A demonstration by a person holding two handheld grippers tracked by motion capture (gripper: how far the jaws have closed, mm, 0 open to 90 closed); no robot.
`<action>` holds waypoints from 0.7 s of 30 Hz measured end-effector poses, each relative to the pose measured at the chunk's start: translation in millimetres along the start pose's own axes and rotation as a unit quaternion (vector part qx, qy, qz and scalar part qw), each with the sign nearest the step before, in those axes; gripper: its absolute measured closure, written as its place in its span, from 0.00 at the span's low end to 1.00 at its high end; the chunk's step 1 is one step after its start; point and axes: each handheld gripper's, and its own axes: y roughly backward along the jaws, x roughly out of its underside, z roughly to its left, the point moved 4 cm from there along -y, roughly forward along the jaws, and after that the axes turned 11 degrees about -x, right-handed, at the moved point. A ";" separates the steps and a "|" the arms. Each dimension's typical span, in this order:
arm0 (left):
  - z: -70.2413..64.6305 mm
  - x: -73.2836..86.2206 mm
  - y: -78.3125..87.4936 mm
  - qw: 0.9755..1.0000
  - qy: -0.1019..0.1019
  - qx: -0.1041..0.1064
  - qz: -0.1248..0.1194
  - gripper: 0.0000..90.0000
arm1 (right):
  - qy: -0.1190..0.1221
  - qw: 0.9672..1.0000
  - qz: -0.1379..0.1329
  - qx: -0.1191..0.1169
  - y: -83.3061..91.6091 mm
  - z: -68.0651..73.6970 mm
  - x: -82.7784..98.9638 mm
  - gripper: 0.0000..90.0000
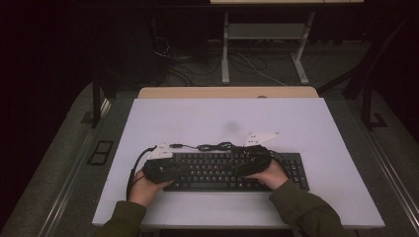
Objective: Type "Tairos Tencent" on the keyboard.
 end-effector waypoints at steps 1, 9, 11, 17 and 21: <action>0.0 0.0 0.0 1.000 0.000 0.000 0.000 0.89 | 0.001 1.000 0.000 0.000 -0.1 0.0 0.0 0.26; 9.5 4.2 3.9 1.000 0.008 -0.003 0.008 0.99 | 0.002 1.000 -0.001 0.001 -0.1 0.4 -0.3 0.26; 11.0 5.1 4.6 1.000 0.011 -0.003 0.010 0.99 | 0.001 1.000 0.000 0.001 -0.2 0.4 0.0 0.26; 13.7 7.9 5.7 1.000 0.010 -0.003 0.016 0.99 | 0.001 1.000 0.000 0.001 -0.2 0.5 0.1 0.26; 13.8 10.1 4.4 1.000 0.012 0.001 0.023 0.99 | 0.002 1.000 0.002 0.002 -0.7 0.2 0.4 0.26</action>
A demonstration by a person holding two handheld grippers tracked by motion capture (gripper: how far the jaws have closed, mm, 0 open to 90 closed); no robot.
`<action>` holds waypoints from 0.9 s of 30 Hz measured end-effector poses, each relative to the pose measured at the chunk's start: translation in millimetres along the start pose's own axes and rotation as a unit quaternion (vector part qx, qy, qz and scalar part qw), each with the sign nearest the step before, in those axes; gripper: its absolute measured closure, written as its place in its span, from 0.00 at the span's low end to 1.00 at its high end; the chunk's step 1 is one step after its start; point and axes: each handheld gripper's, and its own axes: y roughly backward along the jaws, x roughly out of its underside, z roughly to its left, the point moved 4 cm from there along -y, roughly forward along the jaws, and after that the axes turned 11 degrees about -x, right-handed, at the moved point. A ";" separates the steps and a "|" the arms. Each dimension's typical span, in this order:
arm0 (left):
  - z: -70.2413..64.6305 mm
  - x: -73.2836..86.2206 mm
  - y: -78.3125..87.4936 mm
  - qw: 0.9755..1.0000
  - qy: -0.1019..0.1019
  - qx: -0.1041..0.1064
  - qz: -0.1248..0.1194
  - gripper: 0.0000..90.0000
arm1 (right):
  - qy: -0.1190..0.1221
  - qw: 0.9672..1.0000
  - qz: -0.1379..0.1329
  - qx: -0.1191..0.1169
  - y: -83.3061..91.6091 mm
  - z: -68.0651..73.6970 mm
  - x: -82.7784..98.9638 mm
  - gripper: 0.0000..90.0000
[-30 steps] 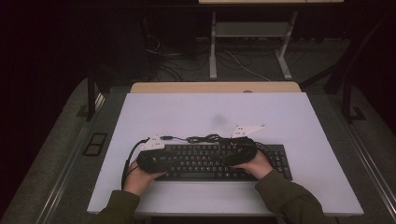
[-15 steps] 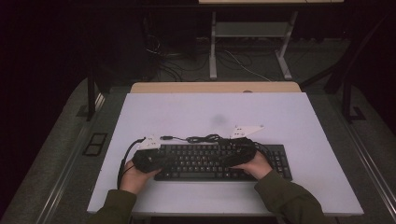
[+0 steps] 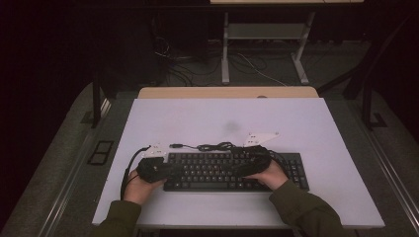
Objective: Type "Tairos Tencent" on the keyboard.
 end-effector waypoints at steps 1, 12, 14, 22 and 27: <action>-0.7 0.0 -0.3 1.000 0.000 0.001 0.000 0.99 | 0.000 1.000 0.001 0.000 -0.2 -0.1 0.1 0.26; -3.0 1.4 -2.5 1.000 -0.001 0.006 0.007 0.99 | 0.001 1.000 0.002 0.000 -0.5 -0.1 0.1 0.26; -3.0 1.7 -2.9 1.000 -0.001 0.007 0.008 0.99 | 0.001 1.000 0.001 0.000 -0.5 -0.1 0.1 0.26; -2.7 2.1 -3.1 1.000 -0.002 0.008 0.009 0.99 | 0.000 1.000 0.001 0.000 -0.8 -0.3 0.2 0.26; -2.8 2.6 -3.8 1.000 0.000 0.010 0.010 0.99 | -0.001 1.000 0.001 0.001 -0.4 -0.5 0.2 0.26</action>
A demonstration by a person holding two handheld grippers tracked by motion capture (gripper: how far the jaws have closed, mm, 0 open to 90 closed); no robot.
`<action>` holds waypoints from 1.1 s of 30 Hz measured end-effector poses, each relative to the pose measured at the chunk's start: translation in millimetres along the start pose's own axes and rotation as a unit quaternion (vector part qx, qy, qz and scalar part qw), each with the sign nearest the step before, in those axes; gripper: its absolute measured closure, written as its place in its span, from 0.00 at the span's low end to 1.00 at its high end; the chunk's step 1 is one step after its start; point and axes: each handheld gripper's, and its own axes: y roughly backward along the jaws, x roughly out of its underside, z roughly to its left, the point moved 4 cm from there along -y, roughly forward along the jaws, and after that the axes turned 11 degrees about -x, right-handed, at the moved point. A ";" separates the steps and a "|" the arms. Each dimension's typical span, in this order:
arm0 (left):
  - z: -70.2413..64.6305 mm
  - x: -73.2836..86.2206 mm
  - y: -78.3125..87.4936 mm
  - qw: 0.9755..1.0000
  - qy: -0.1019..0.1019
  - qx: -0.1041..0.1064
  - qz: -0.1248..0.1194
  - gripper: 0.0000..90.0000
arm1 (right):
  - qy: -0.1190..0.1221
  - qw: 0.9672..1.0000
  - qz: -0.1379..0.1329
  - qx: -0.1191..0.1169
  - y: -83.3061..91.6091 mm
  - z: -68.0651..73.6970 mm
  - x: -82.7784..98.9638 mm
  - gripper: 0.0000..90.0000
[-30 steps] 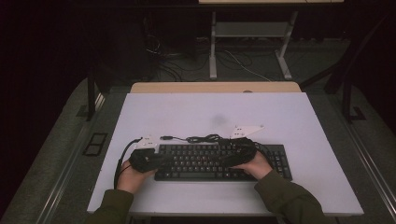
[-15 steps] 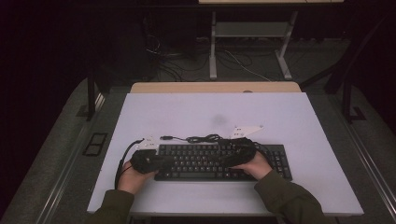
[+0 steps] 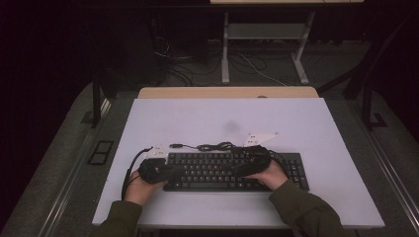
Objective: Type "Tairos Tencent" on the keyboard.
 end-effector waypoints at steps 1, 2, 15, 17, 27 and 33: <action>-0.1 1.0 -0.9 1.000 -0.002 0.000 0.006 0.99 | 0.000 1.000 0.000 0.000 0.1 -0.1 0.0 0.26; 0.0 1.2 -1.6 1.000 -0.002 0.000 0.004 0.99 | 0.000 1.000 0.000 0.000 0.1 -0.1 0.0 0.26; -0.1 -2.2 2.6 1.000 -0.002 -0.001 -0.006 0.99 | 0.002 1.000 -0.003 0.003 1.2 -0.8 -0.9 0.26; -0.9 -2.9 2.9 1.000 -0.004 -0.001 -0.006 0.99 | 0.002 1.000 -0.003 0.003 1.4 -0.9 -0.9 0.26; -7.8 -8.9 4.4 1.000 -0.009 0.002 -0.021 0.90 | 0.001 1.000 -0.004 0.004 1.8 -1.1 -0.8 0.26; -12.3 -11.6 4.2 1.000 -0.007 0.001 -0.027 0.80 | 0.002 1.000 -0.004 0.003 2.8 -1.7 -0.9 0.26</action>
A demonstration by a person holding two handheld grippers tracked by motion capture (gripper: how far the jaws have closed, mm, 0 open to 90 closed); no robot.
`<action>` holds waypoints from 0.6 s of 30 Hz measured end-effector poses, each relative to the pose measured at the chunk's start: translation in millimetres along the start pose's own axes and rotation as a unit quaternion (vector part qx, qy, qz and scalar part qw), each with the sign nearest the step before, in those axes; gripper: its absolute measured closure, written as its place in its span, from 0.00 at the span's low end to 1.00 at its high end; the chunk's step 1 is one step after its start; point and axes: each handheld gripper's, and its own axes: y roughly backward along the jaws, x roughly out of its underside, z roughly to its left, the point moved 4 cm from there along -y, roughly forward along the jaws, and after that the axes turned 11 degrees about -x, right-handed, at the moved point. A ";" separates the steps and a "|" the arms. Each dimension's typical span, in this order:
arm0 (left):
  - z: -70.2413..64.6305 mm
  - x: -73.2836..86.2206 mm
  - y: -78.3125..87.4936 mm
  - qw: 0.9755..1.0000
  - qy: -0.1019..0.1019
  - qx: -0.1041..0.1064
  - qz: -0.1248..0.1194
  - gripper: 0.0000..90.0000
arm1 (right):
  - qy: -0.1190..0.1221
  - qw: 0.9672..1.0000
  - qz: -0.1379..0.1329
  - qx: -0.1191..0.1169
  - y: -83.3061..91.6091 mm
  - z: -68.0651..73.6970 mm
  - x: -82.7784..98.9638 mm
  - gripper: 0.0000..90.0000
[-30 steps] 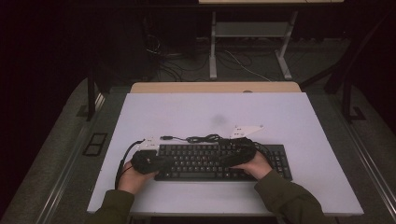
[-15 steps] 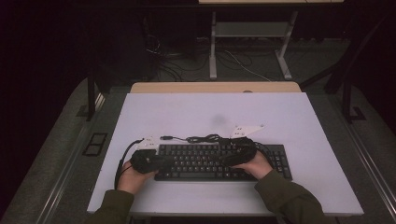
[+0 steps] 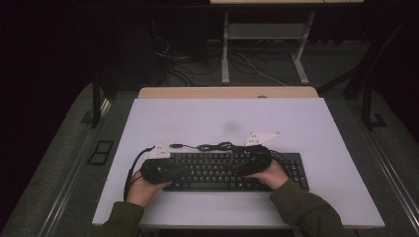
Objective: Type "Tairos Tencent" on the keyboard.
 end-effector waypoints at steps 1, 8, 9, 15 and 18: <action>-0.3 -0.3 0.0 1.000 -0.002 0.001 -0.001 0.78 | -0.001 1.000 0.000 0.000 0.1 0.0 0.0 0.26; -5.7 -3.0 -2.6 1.000 0.002 0.001 -0.008 0.64 | -0.003 1.000 -0.001 0.001 0.6 0.1 -0.3 0.26; -6.2 -3.1 -3.1 1.000 0.001 0.001 -0.007 0.61 | -0.004 1.000 -0.001 0.001 0.6 0.1 -0.4 0.26; -9.7 -4.7 -5.9 1.000 0.008 0.007 -0.011 0.51 | -0.005 1.000 -0.001 0.003 0.6 -0.1 -0.6 0.26; -11.0 -5.4 -6.8 1.000 0.008 0.011 -0.012 0.47 | -0.007 1.000 -0.001 0.003 0.6 -0.1 -0.5 0.26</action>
